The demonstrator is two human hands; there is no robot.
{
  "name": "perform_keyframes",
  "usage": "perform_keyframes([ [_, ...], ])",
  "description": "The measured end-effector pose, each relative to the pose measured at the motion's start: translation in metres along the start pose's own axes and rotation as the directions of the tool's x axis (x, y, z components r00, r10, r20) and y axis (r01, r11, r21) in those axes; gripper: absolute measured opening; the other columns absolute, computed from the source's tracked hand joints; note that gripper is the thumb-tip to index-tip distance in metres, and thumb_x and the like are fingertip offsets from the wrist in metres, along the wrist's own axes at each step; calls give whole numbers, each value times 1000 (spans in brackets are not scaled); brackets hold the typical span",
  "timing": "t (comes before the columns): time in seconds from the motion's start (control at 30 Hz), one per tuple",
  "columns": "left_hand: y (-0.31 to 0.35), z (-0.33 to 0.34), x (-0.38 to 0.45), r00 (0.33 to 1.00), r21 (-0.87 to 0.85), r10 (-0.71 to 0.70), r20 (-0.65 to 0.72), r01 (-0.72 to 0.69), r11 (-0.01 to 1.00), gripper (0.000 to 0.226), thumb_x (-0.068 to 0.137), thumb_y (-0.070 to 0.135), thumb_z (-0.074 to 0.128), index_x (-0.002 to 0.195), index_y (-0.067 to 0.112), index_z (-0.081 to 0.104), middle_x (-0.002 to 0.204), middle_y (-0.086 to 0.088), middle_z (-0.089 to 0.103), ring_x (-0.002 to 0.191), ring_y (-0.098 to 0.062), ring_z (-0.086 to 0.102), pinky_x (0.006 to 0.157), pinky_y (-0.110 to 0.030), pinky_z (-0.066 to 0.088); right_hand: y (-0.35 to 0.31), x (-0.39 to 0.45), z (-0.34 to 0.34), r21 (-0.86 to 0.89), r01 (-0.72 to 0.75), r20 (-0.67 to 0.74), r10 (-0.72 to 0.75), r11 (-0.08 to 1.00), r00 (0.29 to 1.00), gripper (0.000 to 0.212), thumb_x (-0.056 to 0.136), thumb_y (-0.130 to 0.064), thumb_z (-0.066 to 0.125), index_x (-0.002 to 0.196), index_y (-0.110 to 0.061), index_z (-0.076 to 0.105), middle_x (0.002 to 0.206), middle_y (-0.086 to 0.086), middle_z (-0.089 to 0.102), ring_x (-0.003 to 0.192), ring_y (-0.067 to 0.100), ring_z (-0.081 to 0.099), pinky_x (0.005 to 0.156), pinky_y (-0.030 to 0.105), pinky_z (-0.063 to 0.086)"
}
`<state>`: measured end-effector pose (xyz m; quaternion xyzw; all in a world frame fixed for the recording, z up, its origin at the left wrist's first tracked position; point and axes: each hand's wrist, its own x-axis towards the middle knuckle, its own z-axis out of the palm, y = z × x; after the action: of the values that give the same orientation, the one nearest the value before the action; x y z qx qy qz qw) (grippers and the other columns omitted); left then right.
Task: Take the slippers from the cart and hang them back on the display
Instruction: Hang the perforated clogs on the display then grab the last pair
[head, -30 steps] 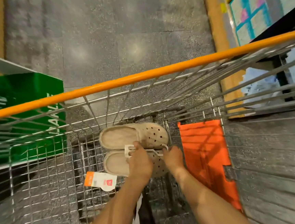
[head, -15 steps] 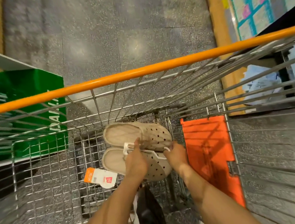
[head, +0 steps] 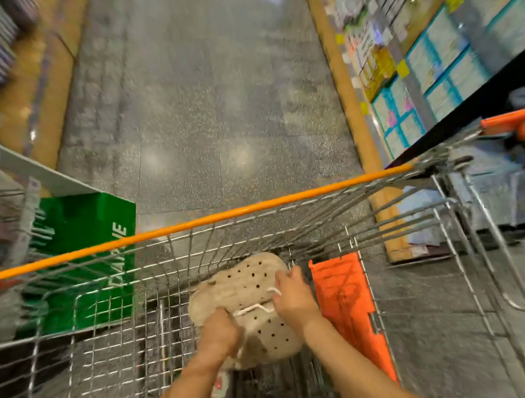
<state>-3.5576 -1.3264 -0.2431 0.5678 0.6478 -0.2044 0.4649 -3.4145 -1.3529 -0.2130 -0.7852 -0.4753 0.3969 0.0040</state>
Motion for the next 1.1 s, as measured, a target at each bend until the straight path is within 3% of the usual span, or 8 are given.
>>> perform_keyframes([
  [0.2, 10, -41, -69, 996, 81, 71, 50, -74, 994, 22, 67, 10, 64, 89, 9, 65, 108, -9, 69, 100, -22, 64, 81, -26, 51, -53, -61, -65, -247, 154, -75, -177, 957, 981, 27, 93, -7, 37, 119, -7, 42, 129, 17, 33, 105, 39, 53, 84, 43, 41],
  [0.37, 29, -88, -142, 960, 145, 273, -60, -262, 954, 37, 86, 35, 49, 114, 11, 57, 121, -10, 60, 114, -25, 56, 89, -28, 45, -94, -119, -121, -397, 202, -127, -271, 895, 954, 27, 94, -6, 37, 120, -4, 42, 128, 18, 35, 106, 39, 53, 82, 46, 42],
  [0.5, 33, -126, -193, 850, 252, 467, -242, -410, 877, 13, 87, 32, 46, 84, 21, 51, 114, -6, 63, 108, -25, 58, 85, -32, 47, -133, -167, -158, -492, 240, -158, -357, 837, 921, 26, 92, -4, 40, 118, -3, 43, 125, 20, 42, 112, 39, 51, 84, 45, 42],
  [0.63, 32, -162, -247, 699, 261, 613, -368, -555, 790, 20, 87, 29, 52, 100, 19, 64, 104, -2, 70, 101, -20, 63, 81, -29, 48, -183, -213, -182, -550, 302, -181, -464, 779, 867, 24, 89, -5, 45, 113, -2, 45, 120, 22, 47, 110, 38, 51, 75, 42, 37],
  [0.73, 15, -188, -278, 640, 199, 602, -477, -589, 783, 17, 87, 25, 53, 90, 14, 66, 94, -7, 70, 94, -25, 63, 81, -36, 50, -222, -242, -192, -601, 401, -172, -601, 692, 780, 5, 87, -6, 47, 91, -7, 46, 113, 22, 50, 97, 39, 53, 62, 35, 28],
  [0.83, -10, -210, -309, 569, 183, 572, -591, -596, 782, 11, 87, 18, 49, 81, 19, 58, 86, -6, 65, 88, -25, 60, 76, -35, 49, -263, -264, -195, -658, 477, -165, -729, 583, 664, 37, 87, -4, 45, 64, -18, 19, 79, 12, 39, 77, 27, 37, 46, 29, 16],
  [0.9, -29, -223, -327, 542, 172, 536, -647, -581, 796, 11, 85, 14, 46, 83, 20, 54, 87, -5, 63, 86, -22, 60, 72, -33, 46, -290, -277, -193, -705, 526, -115, -809, 475, 576, 27, 88, -3, 44, 74, -15, 25, 69, 4, 27, 76, 26, 36, 46, 29, 17],
  [1.1, -114, -245, -374, 499, 186, 395, -772, -417, 890, 14, 81, 17, 48, 80, 6, 56, 83, -12, 57, 84, -30, 56, 63, -35, 37, -368, -312, -161, -710, 688, 65, -958, 151, 278, 19, 88, -2, 45, 92, -16, 33, 81, 4, 43, 79, 28, 48, 64, 39, 38],
])
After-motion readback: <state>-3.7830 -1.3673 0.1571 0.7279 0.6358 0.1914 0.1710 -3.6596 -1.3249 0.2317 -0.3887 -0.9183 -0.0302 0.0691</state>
